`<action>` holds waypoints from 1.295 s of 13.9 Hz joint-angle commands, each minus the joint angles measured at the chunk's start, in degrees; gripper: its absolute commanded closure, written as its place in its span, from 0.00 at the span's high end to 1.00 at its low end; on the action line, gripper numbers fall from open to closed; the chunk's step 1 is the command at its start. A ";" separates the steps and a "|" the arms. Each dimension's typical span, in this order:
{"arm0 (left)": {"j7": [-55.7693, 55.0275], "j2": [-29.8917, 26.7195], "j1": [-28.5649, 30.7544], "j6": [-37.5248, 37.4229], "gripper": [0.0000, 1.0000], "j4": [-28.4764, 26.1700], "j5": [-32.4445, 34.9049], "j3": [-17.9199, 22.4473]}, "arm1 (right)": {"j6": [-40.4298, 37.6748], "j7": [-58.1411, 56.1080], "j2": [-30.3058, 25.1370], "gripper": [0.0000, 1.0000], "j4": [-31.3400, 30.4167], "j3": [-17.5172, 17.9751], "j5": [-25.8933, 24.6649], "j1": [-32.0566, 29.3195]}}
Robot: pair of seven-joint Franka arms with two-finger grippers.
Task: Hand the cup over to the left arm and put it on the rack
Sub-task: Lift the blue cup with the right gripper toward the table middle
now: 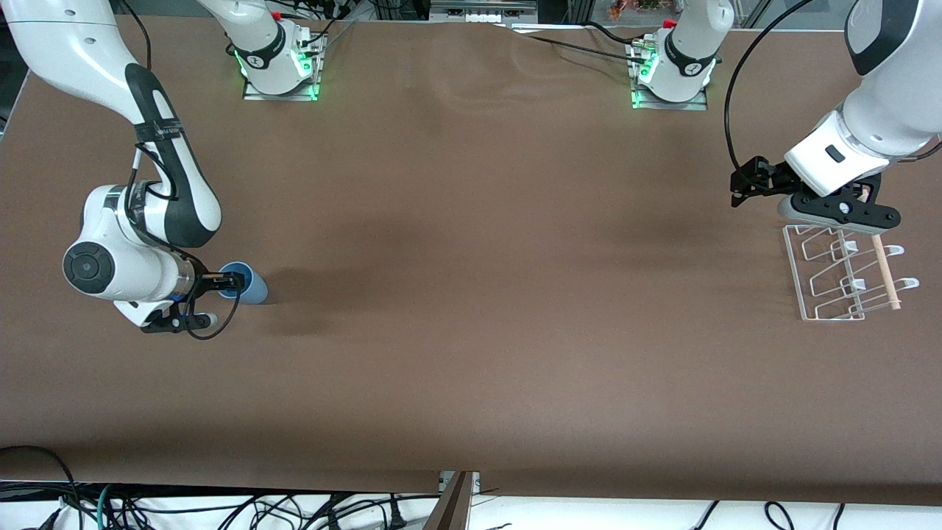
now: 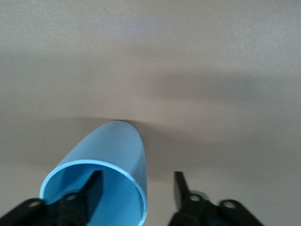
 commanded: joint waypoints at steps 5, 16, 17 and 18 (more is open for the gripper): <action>-0.23 0.73 -0.27 -0.86 1.00 1.68 -0.69 0.32 | 0.55 -0.30 -0.17 0.00 -0.39 0.57 0.37 -1.38; -0.31 0.73 -0.27 -0.86 1.00 1.68 -0.69 0.32 | -0.85 0.14 -0.34 0.00 5.49 1.19 5.72 0.89; -0.31 0.73 -0.27 -0.86 1.00 1.68 -0.69 0.32 | -1.47 0.22 -0.34 0.00 6.45 1.19 7.03 2.30; -0.31 0.73 -0.27 -0.86 1.00 1.68 -0.69 0.32 | -2.00 0.23 -0.34 0.00 6.99 1.19 8.44 3.53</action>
